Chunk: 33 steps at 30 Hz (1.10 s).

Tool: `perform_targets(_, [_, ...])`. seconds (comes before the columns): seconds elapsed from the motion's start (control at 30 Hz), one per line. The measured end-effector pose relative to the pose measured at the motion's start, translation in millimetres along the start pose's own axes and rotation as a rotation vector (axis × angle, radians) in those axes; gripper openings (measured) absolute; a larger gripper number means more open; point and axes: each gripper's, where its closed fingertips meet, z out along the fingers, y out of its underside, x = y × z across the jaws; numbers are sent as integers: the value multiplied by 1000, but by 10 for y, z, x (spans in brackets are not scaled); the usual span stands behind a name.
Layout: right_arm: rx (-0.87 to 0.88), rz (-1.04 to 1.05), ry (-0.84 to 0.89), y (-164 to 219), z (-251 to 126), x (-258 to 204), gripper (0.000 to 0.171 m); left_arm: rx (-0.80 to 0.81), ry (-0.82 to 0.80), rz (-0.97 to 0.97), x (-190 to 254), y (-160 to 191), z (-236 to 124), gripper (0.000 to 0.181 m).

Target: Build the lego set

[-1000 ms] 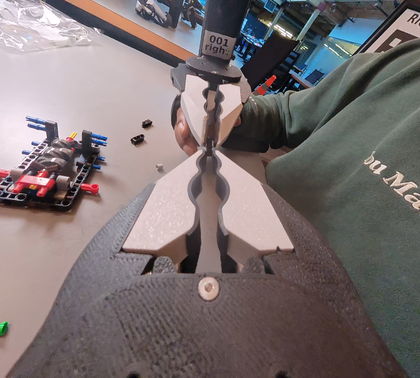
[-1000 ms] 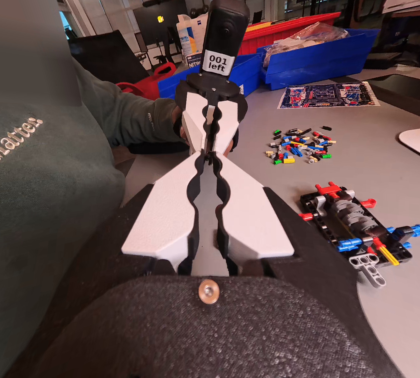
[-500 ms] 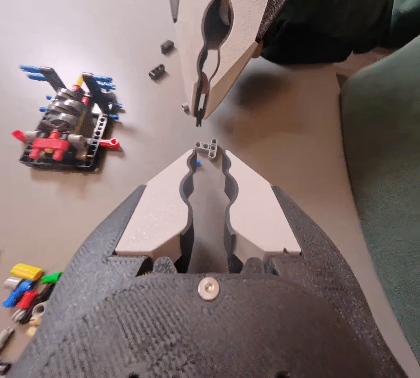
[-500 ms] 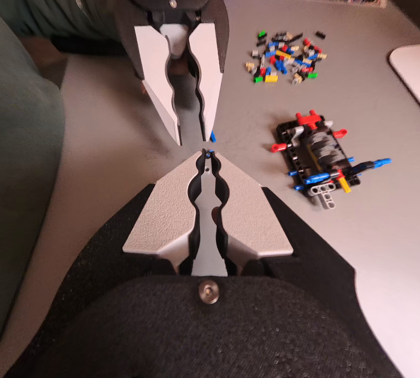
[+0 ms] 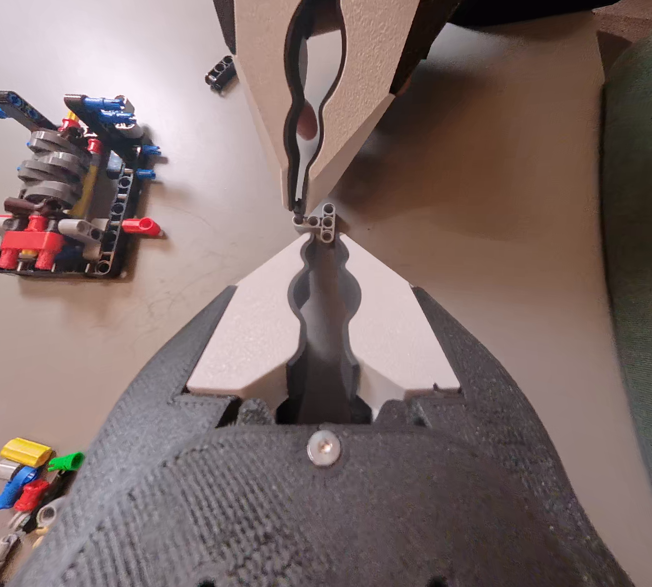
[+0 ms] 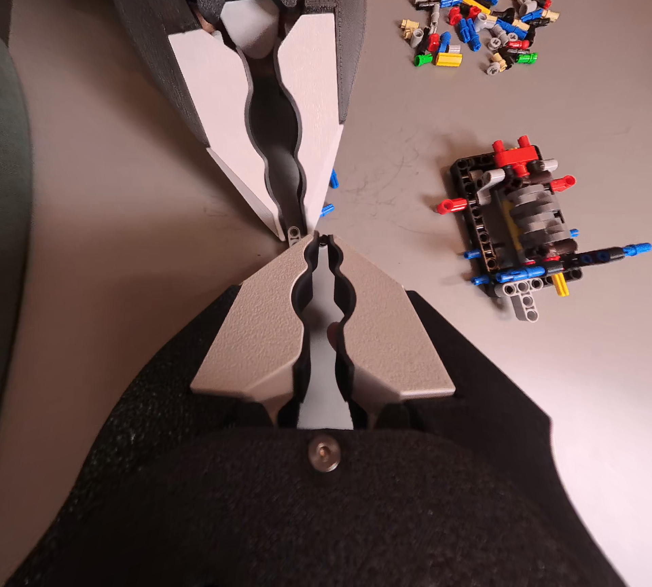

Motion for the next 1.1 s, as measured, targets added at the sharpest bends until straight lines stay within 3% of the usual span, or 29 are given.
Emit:
perform_targets(0.03, [-14,-8,7,0,2,7,2,1,-2,4,1,-4,2,7])
perform_targets(0.37, [-122,-19,-9,-39,48,40,2,3,-2,16,-11,-6,5,5])
perform_targets(1.1, [-154,3,6,-1,8,-1,2,-5,-11,17,-6,-7,10,6])
